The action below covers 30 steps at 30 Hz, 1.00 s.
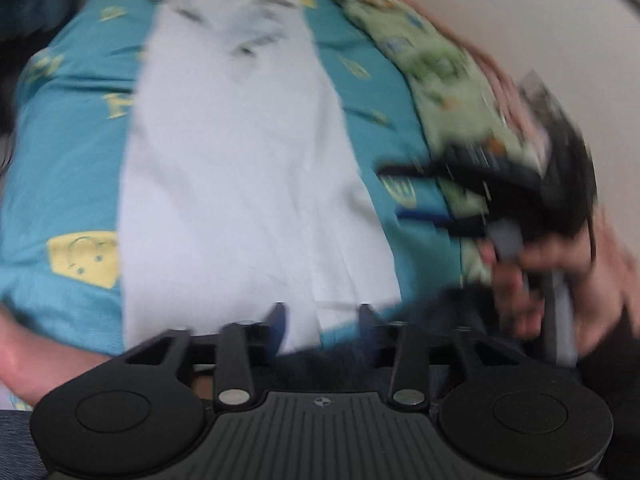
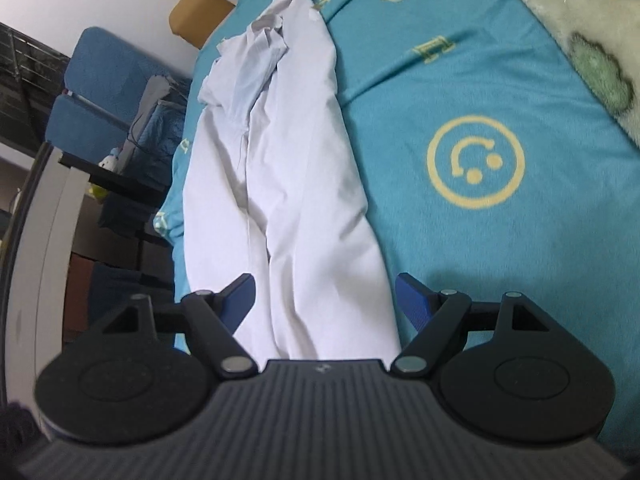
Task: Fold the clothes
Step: 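Grasp the T-shirt hem with both grippers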
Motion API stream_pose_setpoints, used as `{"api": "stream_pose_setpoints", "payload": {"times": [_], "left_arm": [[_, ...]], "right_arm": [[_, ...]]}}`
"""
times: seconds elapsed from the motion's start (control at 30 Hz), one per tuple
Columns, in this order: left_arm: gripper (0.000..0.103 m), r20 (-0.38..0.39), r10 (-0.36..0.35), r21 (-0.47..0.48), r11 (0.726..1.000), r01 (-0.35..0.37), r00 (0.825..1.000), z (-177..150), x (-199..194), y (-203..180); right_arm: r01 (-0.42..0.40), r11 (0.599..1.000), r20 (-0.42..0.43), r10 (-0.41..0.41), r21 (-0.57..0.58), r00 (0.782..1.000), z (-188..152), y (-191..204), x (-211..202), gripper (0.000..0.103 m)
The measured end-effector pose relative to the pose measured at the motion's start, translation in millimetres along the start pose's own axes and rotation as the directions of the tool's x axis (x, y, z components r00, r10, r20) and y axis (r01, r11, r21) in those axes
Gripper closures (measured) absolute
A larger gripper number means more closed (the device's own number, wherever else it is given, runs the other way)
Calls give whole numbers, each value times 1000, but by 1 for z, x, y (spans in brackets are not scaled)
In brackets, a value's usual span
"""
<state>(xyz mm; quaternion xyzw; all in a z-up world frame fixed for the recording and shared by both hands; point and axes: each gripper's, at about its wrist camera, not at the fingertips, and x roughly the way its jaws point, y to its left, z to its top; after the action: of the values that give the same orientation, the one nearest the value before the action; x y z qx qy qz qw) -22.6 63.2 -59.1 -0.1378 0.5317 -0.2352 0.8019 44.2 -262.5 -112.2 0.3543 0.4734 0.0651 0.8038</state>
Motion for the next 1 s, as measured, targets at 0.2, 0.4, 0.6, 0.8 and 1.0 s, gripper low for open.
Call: {"api": "stream_pose_setpoints", "payload": {"times": [0.2, 0.4, 0.6, 0.8, 1.0], "left_arm": [[32, 55, 109, -373, 924, -81, 993, 23, -3, 71], [31, 3, 247, -320, 918, -233, 969, 34, 27, 72], [34, -38, 295, -375, 881, -288, 955, 34, 40, 82], [38, -66, 265, -367, 890, -270, 962, 31, 44, 82], [58, -119, 267, -317, 902, -292, 956, 23, 52, 72]], "right_arm": [[88, 993, -35, -91, -77, 995, -9, 12, 7, 28], [137, 988, -93, -144, -76, 985, -13, 8, 15, 30], [179, 982, -147, -186, -61, 971, -12, 7, 27, 30], [176, 983, -174, -184, -60, 968, -14, 7, 26, 30], [278, 955, -146, -291, -103, 946, -17, 12, 26, 32]]}}
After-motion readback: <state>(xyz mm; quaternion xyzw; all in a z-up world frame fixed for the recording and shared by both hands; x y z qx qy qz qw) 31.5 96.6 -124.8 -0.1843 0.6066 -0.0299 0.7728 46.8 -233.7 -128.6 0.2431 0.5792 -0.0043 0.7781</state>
